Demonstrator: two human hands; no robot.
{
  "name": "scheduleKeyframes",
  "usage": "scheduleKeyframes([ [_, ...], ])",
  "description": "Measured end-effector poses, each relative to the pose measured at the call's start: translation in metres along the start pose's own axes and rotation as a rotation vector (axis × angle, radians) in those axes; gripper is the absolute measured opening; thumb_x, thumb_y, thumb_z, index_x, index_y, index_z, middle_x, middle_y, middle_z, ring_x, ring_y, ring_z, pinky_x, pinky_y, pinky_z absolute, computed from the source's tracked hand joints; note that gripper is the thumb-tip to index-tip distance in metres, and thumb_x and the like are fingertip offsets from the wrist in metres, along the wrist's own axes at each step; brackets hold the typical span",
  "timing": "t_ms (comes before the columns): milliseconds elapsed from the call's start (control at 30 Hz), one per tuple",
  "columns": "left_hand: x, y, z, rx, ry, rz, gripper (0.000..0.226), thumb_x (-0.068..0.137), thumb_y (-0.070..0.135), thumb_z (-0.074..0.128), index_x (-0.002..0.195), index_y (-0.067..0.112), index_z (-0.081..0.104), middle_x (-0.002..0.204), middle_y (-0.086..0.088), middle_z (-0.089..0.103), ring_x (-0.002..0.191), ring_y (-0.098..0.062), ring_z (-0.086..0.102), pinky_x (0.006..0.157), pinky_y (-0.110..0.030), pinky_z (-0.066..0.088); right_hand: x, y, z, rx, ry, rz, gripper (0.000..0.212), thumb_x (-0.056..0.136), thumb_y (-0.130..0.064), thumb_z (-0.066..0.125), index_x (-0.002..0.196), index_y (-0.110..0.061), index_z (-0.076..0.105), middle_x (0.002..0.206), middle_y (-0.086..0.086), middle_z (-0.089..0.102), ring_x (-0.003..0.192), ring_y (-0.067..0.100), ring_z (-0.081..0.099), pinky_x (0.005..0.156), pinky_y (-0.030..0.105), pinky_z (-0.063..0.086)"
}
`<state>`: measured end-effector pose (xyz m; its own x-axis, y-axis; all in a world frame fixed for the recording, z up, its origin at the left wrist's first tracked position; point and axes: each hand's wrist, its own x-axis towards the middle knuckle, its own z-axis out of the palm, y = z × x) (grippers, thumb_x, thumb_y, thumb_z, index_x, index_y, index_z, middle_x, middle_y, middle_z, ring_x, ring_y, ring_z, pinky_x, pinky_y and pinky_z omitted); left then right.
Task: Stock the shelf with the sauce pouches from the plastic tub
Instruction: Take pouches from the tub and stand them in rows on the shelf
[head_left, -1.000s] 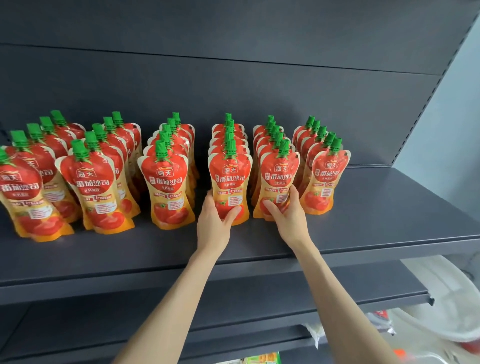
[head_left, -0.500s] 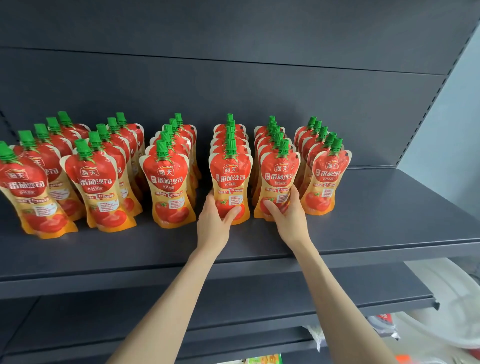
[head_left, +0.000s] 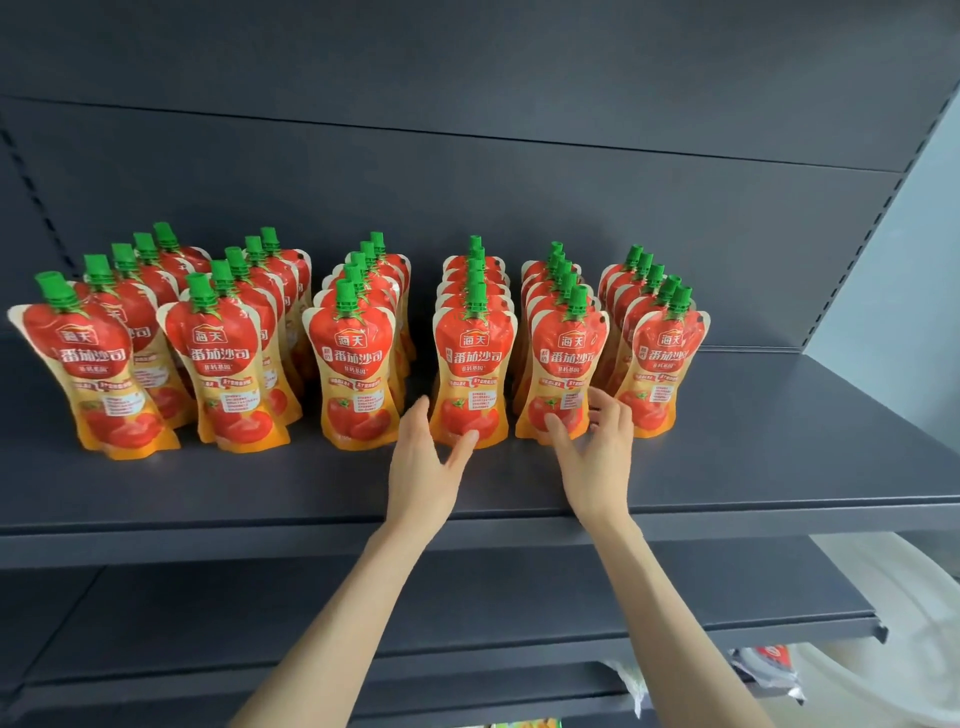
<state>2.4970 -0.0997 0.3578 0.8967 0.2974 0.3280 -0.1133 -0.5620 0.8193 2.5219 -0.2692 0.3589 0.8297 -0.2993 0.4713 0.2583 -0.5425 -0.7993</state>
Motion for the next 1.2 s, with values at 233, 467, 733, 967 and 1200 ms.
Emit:
scheduleKeyframes([
  [233, -0.015, -0.028, -0.052, -0.064, 0.231, 0.052, 0.030, 0.088, 0.018, 0.064, 0.115, 0.008, 0.058, 0.114, -0.005, 0.058, 0.107, -0.022, 0.057, 0.086, -0.030, 0.046, -0.030, -0.043, 0.027, 0.170, -0.162, -0.077, 0.020, 0.089, -0.027, 0.064, 0.106, -0.017, 0.059, 0.103, -0.003, 0.062, 0.093, 0.011, 0.060, 0.077, 0.023, 0.050],
  [467, 0.001, -0.065, -0.105, -0.009, 0.439, 0.002, 0.043, 0.083, 0.019, 0.069, 0.119, 0.004, 0.049, 0.123, -0.015, 0.048, 0.114, -0.030, 0.049, 0.089, -0.041, 0.046, -0.057, -0.084, 0.088, 0.251, -0.247, -0.075, 0.026, 0.087, -0.028, 0.067, 0.111, -0.024, 0.056, 0.105, -0.008, 0.063, 0.095, 0.007, 0.059, 0.074, 0.009, 0.046],
  [733, 0.032, -0.092, -0.139, 0.038, 0.388, -0.023, 0.087, 0.076, 0.030, 0.075, 0.141, 0.001, 0.025, 0.144, -0.021, 0.030, 0.132, -0.033, 0.032, 0.104, -0.043, 0.036, -0.060, -0.108, 0.146, 0.147, -0.221, 0.057, 0.088, 0.079, -0.042, 0.073, 0.147, -0.020, 0.021, 0.149, 0.001, 0.035, 0.136, 0.015, 0.034, 0.103, 0.028, 0.034],
  [967, 0.056, -0.103, -0.153, 0.046, 0.269, -0.036, 0.098, 0.077, 0.040, 0.073, 0.147, 0.006, 0.014, 0.147, -0.015, 0.034, 0.134, -0.031, 0.036, 0.105, -0.043, 0.036, -0.053, -0.110, 0.162, 0.209, -0.223, 0.118, 0.092, 0.079, -0.039, 0.074, 0.148, -0.016, 0.017, 0.148, 0.003, 0.038, 0.134, 0.018, 0.040, 0.107, 0.044, 0.042],
  [1200, 0.062, -0.112, -0.154, -0.010, 0.210, -0.057, 0.092, 0.079, 0.039, 0.071, 0.147, 0.009, 0.016, 0.145, -0.010, 0.038, 0.132, -0.026, 0.040, 0.104, -0.043, 0.040, -0.056, -0.109, 0.161, 0.312, -0.271, 0.083, 0.076, 0.082, -0.033, 0.071, 0.143, -0.020, 0.029, 0.132, -0.006, 0.053, 0.116, 0.005, 0.055, 0.092, 0.020, 0.050],
])
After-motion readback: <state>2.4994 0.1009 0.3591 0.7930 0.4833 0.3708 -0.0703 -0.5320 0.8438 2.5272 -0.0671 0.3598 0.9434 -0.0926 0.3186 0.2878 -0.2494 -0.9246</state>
